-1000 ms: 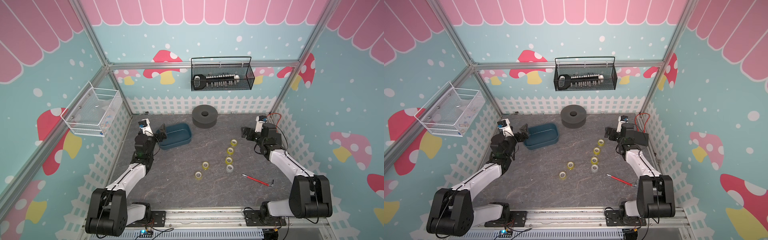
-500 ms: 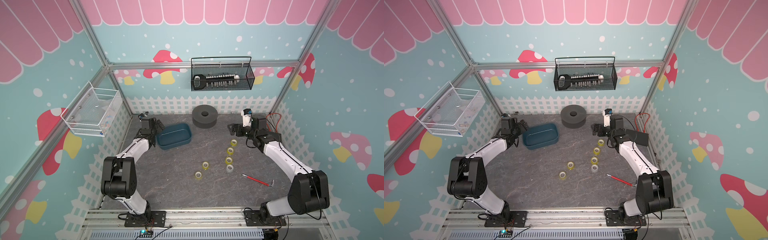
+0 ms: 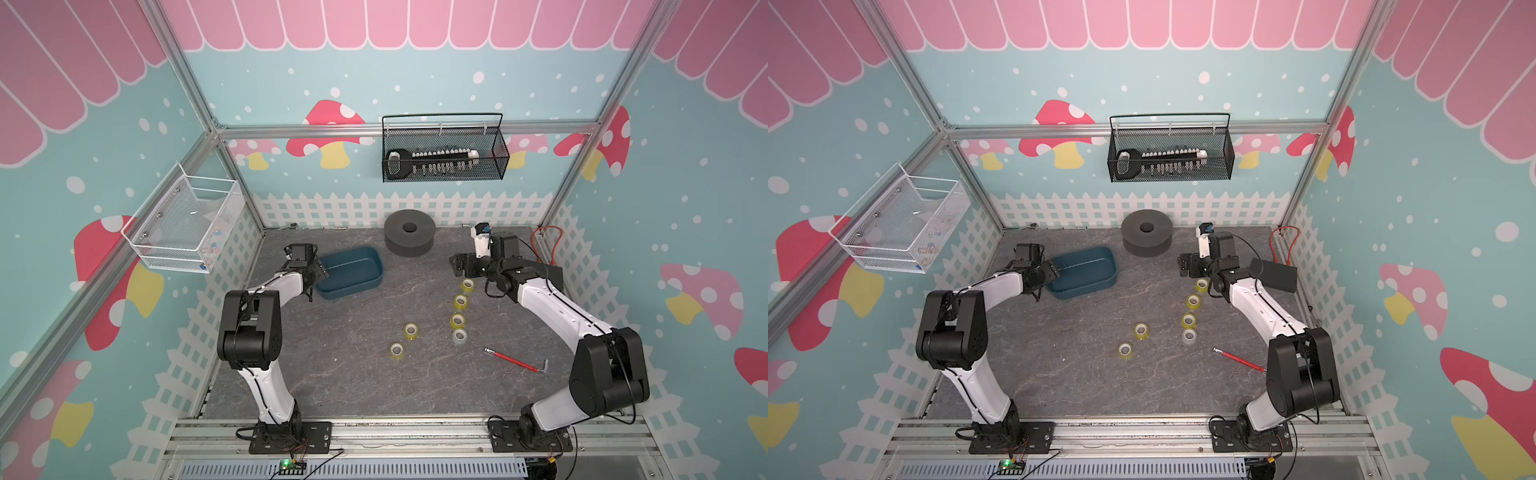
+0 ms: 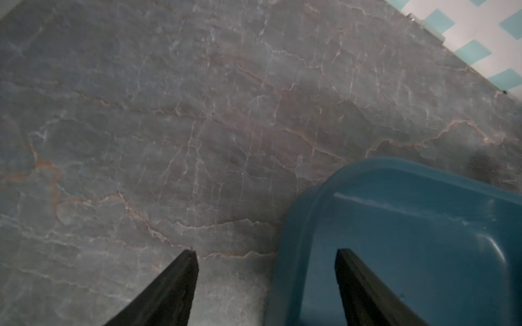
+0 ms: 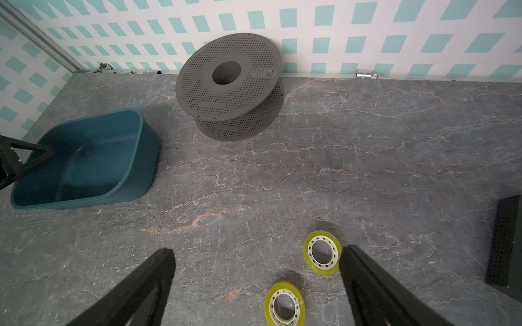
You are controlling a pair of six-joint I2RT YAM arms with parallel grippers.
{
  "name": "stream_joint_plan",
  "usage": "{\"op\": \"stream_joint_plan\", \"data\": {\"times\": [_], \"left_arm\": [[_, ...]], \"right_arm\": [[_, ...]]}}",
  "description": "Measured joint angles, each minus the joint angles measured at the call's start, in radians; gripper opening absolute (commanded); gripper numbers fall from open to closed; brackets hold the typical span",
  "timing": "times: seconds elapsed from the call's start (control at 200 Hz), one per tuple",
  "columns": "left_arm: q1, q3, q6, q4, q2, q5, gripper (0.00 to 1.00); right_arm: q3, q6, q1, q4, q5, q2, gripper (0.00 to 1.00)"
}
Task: Put the transparent tape into the storage box
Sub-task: Pick up the storage box at the center of the board.
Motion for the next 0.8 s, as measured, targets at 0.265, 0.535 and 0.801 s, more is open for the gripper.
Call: {"op": "stream_joint_plan", "data": {"times": [0.265, 0.535, 0.801], "left_arm": [[0.0, -0.013, 0.042, 0.005, 0.0, 0.001, 0.25], [-0.004, -0.069, 0.059, 0.022, -0.035, 0.023, 0.0], [-0.134, -0.077, 0.058, -0.002, -0.101, 0.039, 0.0]], "right_arm": [[0.034, 0.002, 0.013, 0.001, -0.004, 0.014, 0.76], [0.045, 0.02, 0.021, 0.0, -0.004, 0.02, 0.72], [0.045, 0.039, 0.021, -0.013, -0.004, 0.01, 0.72]]}}
